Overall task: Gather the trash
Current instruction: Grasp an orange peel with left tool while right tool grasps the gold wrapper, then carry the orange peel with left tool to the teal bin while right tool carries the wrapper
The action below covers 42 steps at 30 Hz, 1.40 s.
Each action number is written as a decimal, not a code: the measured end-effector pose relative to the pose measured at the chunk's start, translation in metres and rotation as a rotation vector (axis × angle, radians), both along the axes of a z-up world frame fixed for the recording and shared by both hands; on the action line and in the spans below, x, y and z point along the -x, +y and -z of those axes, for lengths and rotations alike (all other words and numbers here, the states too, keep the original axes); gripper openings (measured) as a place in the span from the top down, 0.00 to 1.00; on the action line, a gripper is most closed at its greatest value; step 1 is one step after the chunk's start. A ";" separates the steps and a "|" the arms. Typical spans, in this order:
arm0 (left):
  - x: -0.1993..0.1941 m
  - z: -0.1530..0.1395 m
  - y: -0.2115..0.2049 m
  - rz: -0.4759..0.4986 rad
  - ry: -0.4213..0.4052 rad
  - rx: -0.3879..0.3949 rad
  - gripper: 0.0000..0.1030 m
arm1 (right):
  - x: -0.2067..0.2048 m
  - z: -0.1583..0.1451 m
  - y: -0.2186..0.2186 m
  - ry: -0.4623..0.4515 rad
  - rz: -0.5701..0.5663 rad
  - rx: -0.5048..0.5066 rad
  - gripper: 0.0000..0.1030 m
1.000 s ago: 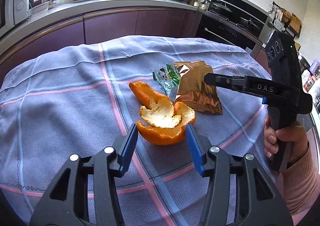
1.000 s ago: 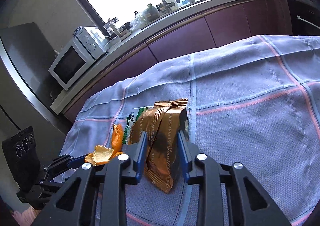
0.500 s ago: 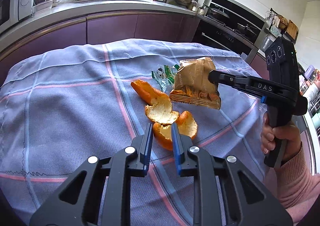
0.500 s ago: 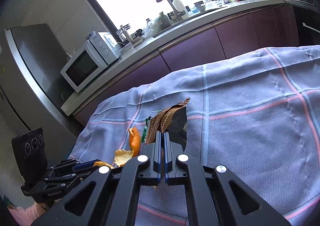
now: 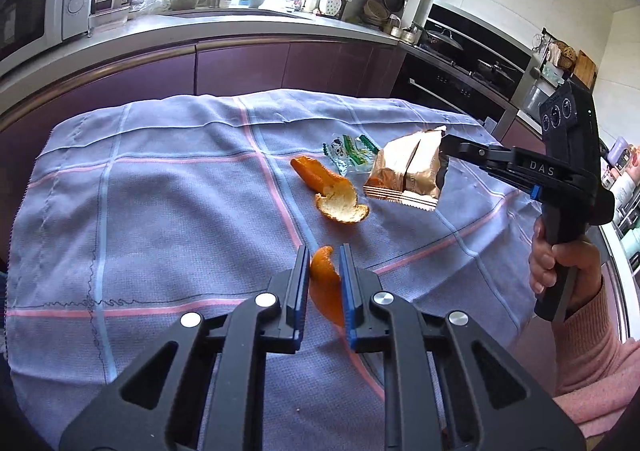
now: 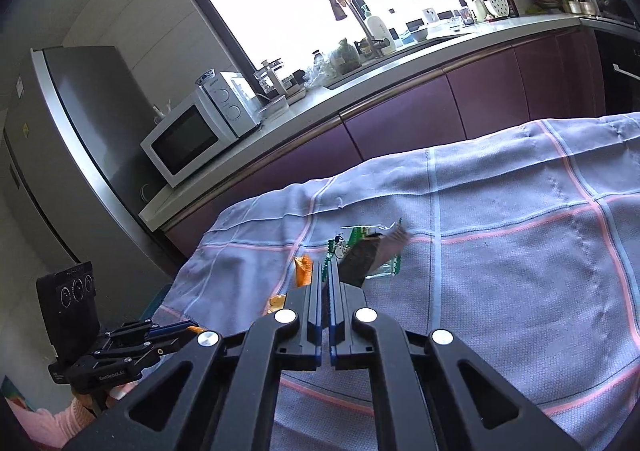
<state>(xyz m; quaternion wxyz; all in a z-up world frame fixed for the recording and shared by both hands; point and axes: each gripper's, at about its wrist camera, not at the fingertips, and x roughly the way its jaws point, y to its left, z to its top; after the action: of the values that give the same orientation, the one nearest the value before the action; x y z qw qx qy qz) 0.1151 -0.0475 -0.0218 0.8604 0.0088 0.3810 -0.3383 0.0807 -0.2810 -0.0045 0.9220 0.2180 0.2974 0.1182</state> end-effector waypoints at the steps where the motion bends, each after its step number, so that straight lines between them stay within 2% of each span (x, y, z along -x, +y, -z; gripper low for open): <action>1: 0.002 0.000 0.005 -0.005 -0.003 0.000 0.85 | 0.001 -0.003 0.002 -0.007 -0.005 0.004 0.98; 6: 0.006 0.009 0.023 -0.030 0.022 -0.021 0.84 | 0.005 -0.005 0.010 -0.015 -0.018 0.013 0.98; 11: 0.009 0.022 0.033 -0.053 0.036 -0.056 0.66 | 0.007 0.007 0.000 0.037 0.063 0.032 0.94; 13: 0.010 0.025 0.038 -0.057 0.040 -0.059 0.63 | 0.008 0.015 -0.011 0.063 0.131 0.049 0.67; 15: 0.010 0.025 0.040 -0.061 0.047 -0.054 0.61 | 0.009 0.023 -0.021 0.095 0.189 0.064 0.57; 17: 0.009 0.025 0.041 -0.064 0.058 -0.044 0.59 | 0.010 0.033 -0.031 0.127 0.221 0.042 0.54; 19: 0.008 0.027 0.042 -0.061 0.076 -0.035 0.56 | 0.009 0.042 -0.037 0.163 0.232 0.022 0.45; 22: 0.006 0.032 0.039 -0.055 0.098 -0.037 0.57 | 0.006 0.052 -0.038 0.193 0.212 -0.010 0.44; 24: 0.005 0.036 0.037 -0.049 0.118 -0.033 0.58 | 0.002 0.056 -0.033 0.206 0.198 -0.008 0.44; 26: 0.006 0.037 0.035 -0.051 0.122 -0.037 0.65 | 0.000 0.055 -0.030 0.204 0.184 -0.008 0.46; 28: 0.006 0.038 0.033 -0.053 0.126 -0.038 0.70 | -0.002 0.057 -0.029 0.210 0.171 -0.018 0.70; 30: 0.006 0.039 0.032 -0.055 0.130 -0.042 0.78 | -0.003 0.059 -0.026 0.215 0.145 -0.030 0.85; 33: 0.008 0.039 0.032 -0.064 0.127 -0.046 0.85 | 0.000 0.055 -0.021 0.193 0.126 -0.026 0.89; 38: 0.008 0.035 0.034 -0.064 0.119 -0.024 0.91 | 0.006 0.043 -0.019 0.136 0.111 -0.049 0.94; 42: 0.012 0.030 0.035 -0.061 0.100 -0.018 0.92 | 0.012 0.026 -0.013 0.086 0.093 -0.042 0.95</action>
<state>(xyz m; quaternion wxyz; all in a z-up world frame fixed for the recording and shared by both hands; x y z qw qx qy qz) 0.1035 -0.0126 -0.0522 0.8502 -0.0118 0.4266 -0.3084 0.0684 -0.2940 -0.0307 0.9080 0.2559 0.3237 0.0722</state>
